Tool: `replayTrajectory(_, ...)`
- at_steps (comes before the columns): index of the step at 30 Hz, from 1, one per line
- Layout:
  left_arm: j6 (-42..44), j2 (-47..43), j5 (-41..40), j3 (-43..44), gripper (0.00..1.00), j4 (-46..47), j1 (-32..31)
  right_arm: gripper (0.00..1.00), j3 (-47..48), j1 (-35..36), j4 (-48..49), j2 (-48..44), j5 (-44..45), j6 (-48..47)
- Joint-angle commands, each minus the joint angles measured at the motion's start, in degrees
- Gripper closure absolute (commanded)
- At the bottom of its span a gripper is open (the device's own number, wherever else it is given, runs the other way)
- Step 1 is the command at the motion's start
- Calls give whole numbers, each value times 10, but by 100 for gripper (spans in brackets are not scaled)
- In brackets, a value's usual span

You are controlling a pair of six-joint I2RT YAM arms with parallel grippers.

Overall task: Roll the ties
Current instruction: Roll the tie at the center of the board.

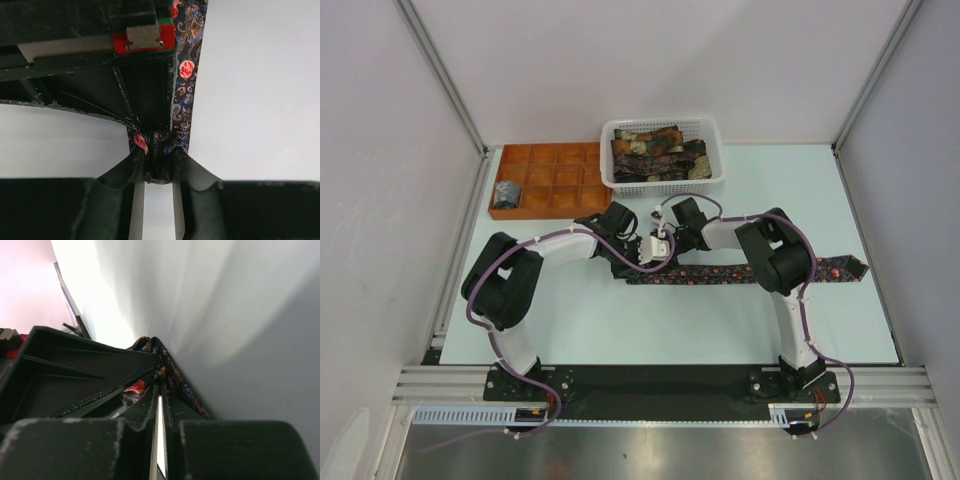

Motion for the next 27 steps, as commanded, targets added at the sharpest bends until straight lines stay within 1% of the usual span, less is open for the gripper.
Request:
replayTrajectory(1, 9, 31, -24, 7, 79, -21, -8, 88, -9, -11, 14, -37, -27, 17)
replayTrajectory(4, 14, 35, -28, 8, 81, -31, -8, 81, -14, -25, 1, -61, -37, 18)
replayTrajectory(6, 16, 35, -31, 5, 81, -33, -8, 80, -18, -32, -14, -72, -41, 13)
replayTrajectory(7, 13, 35, -33, 6, 81, -35, -9, 77, -20, -37, -15, -75, -40, 13)
replayTrajectory(9, 14, 39, -35, 6, 81, -36, -9, 73, -26, -38, -6, -79, -42, 21)
replayTrajectory(10, 12, 40, -37, 8, 80, -36, -10, 69, -27, -36, 0, -79, -40, 27)
replayTrajectory(11, 12, 39, -39, 9, 80, -36, -10, 68, -28, -34, 18, -78, -42, 35)
replayTrajectory(14, 7, 42, -43, 11, 79, -35, -11, 66, -21, -22, 33, -63, -35, 58)
replayTrajectory(22, 6, 37, -46, 9, 77, -33, -13, 64, 8, -3, 20, -21, -7, 37)
replayTrajectory(25, 6, 35, -48, 5, 76, -31, -13, 64, 13, -1, 9, -17, 0, 28)
replayTrajectory(26, 8, 34, -46, 4, 76, -30, -14, 65, 13, -1, 12, -14, 0, 27)
replayTrajectory(27, 9, 33, -47, 3, 76, -30, -13, 72, 13, 2, 13, -12, 0, 29)
